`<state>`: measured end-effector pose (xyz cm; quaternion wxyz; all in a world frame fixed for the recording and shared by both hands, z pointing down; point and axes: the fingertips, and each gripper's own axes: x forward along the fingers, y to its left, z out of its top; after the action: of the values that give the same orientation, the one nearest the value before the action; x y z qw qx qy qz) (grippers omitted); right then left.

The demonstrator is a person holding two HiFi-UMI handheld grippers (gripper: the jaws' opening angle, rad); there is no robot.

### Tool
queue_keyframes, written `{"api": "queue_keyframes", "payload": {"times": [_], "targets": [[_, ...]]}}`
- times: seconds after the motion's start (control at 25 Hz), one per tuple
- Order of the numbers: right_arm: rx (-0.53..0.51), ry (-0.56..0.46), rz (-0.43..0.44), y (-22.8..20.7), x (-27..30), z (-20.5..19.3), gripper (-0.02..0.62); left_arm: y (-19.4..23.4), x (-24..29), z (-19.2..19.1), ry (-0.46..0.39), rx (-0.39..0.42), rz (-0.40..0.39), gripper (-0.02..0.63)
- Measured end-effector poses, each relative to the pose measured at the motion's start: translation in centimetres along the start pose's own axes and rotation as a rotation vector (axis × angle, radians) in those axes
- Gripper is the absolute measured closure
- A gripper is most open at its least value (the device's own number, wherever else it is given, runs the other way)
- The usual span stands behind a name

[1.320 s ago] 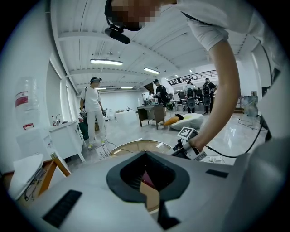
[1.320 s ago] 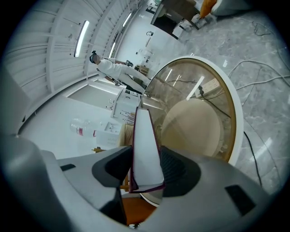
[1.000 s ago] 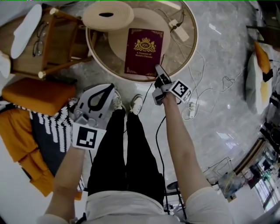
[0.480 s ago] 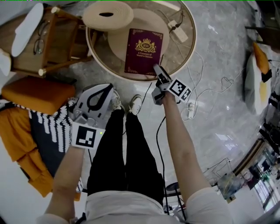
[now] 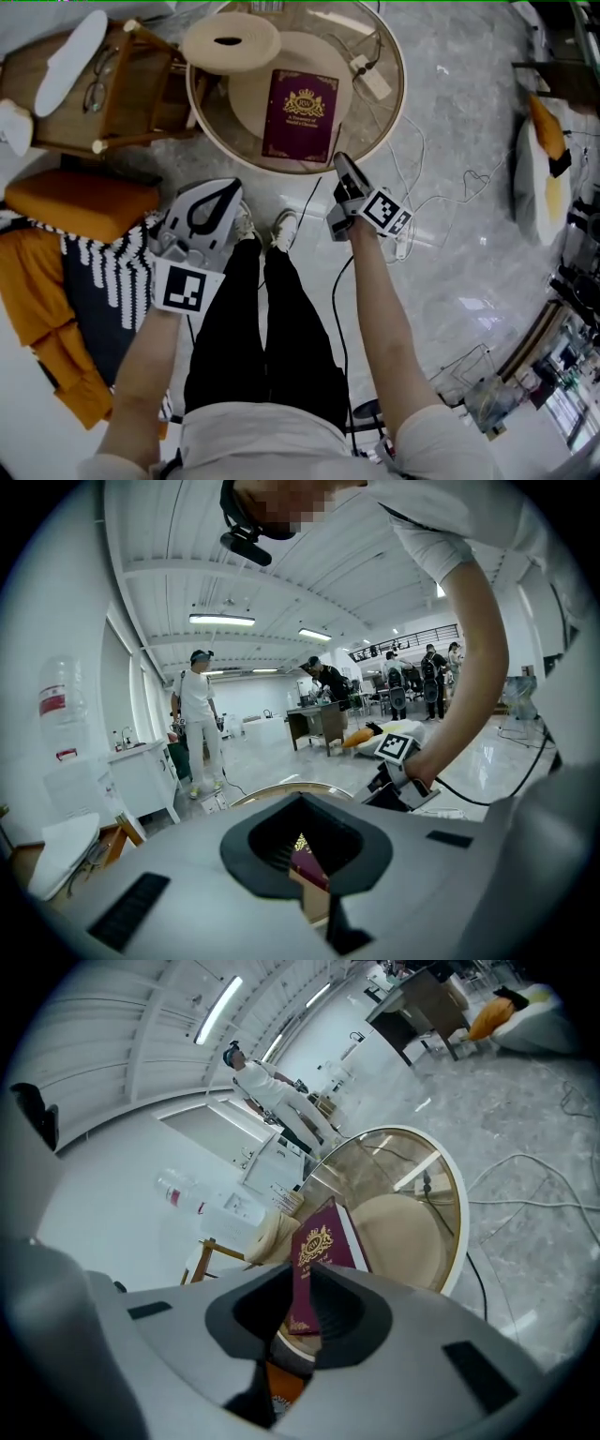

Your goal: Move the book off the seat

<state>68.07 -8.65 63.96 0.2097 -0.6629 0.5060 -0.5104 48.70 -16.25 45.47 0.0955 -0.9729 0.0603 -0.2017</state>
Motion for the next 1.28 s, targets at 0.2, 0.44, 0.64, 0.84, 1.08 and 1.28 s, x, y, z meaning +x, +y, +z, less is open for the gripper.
{"api": "queue_keyframes", "payload": {"times": [0.2, 0.44, 0.64, 0.84, 1.08, 1.28], "targets": [[-0.02, -0.023, 0.039, 4.9, -5.0, 0.4, 0.572, -0.2, -2.6, 4.0, -0.018, 0.024, 0.03, 0.591], [-0.101, -0.049, 0.106, 13.3, -10.4, 3.3, 0.574, 0.9, -6.8, 9.8, -0.043, 0.064, 0.093, 0.591], [-0.191, -0.081, 0.195, 20.6, -14.7, 6.0, 0.574, 1.4, -10.2, 14.3, -0.08, 0.096, 0.151, 0.591], [-0.294, -0.083, 0.281, 27.9, -18.2, 7.7, 0.574, 3.1, -14.4, 18.7, -0.122, 0.127, 0.225, 0.591], [-0.422, -0.128, 0.388, 35.4, -22.5, 9.0, 0.574, 4.4, -18.9, 22.5, -0.155, 0.145, 0.313, 0.591], [-0.485, -0.17, 0.429, 39.0, -25.8, 11.0, 0.574, 5.8, -21.7, 24.9, -0.183, 0.167, 0.36, 0.591]]}}
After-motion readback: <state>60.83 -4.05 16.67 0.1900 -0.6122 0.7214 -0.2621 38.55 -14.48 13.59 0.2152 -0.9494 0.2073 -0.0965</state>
